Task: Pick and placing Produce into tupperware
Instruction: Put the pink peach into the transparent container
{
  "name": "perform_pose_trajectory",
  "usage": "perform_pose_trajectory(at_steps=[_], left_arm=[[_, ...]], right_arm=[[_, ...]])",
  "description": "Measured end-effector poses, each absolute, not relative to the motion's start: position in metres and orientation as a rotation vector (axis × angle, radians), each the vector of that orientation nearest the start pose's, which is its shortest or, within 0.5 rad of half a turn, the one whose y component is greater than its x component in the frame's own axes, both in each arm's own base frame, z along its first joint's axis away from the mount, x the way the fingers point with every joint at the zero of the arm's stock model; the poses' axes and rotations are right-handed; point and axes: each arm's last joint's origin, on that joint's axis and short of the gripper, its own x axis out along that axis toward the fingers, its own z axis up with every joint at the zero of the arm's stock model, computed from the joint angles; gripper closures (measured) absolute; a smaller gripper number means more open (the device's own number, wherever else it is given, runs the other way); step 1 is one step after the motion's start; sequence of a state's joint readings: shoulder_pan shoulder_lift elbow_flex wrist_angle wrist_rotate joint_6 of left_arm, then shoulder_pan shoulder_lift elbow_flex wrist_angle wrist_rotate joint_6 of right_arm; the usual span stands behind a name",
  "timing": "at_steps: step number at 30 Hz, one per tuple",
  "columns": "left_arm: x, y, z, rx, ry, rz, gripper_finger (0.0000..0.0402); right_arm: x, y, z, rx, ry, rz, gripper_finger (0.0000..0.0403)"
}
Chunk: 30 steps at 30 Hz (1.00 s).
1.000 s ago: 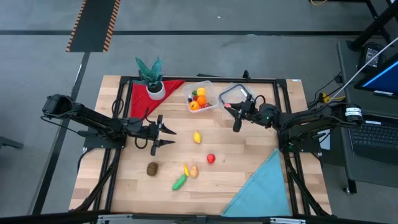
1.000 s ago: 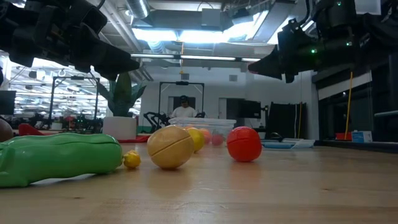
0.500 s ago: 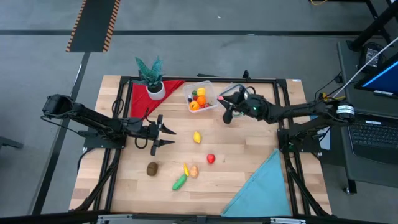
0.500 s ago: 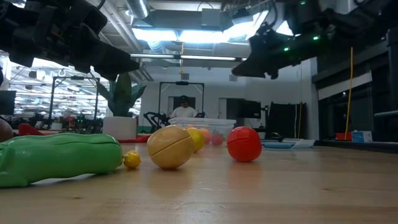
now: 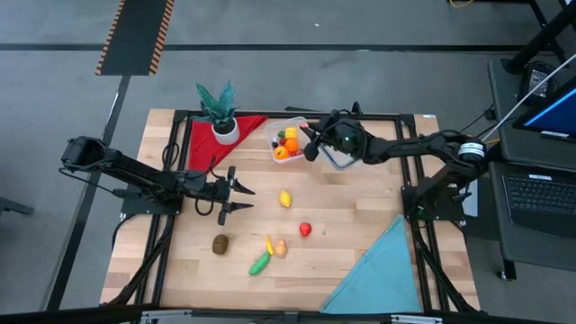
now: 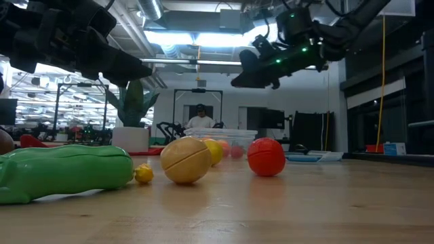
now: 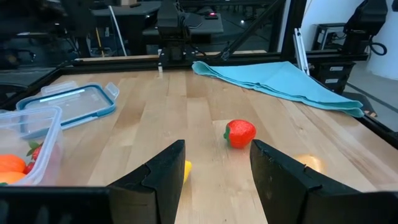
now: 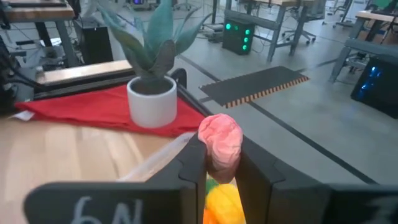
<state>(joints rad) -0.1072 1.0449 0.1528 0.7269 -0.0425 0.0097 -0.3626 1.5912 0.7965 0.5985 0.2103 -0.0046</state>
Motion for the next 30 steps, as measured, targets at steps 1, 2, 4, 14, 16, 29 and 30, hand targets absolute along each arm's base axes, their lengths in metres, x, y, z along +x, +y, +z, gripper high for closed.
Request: perform_pose_trajectory(at_steps=[1, 2, 4, 14, 16, 29, 30], left_arm=[[0.182, -0.018, 0.163, 0.022, 0.165, -0.065, 0.0227], [0.182, -0.018, 0.163, 0.022, 0.164, -0.065, 0.0227], [0.182, -0.018, 0.163, 0.022, 0.165, -0.065, 0.0227], [0.182, -0.018, 0.163, 0.022, 0.165, -0.065, 0.0227], [0.182, -0.018, 0.163, 0.022, 0.165, -0.065, 0.0227], [0.182, -0.018, 0.163, 0.021, 0.165, -0.065, 0.0227], [0.182, -0.018, 0.163, 0.021, 0.165, -0.065, 0.0227]], right_arm=[[0.313, -0.127, 0.217, 0.011, 0.196, -0.572, 0.0335], [0.315, -0.129, 0.218, 0.012, 0.193, -0.569, 0.0335], [0.321, -0.133, 0.219, 0.013, 0.188, -0.549, 0.0336], [0.332, -0.147, 0.223, 0.053, 0.340, -0.480, 0.0335], [0.333, -0.147, 0.224, 0.063, 0.389, -0.468, 0.0335], [0.334, -0.146, 0.229, 0.107, 0.560, -0.418, 0.0339], [0.334, -0.146, 0.229, 0.107, 0.563, -0.418, 0.0339]])
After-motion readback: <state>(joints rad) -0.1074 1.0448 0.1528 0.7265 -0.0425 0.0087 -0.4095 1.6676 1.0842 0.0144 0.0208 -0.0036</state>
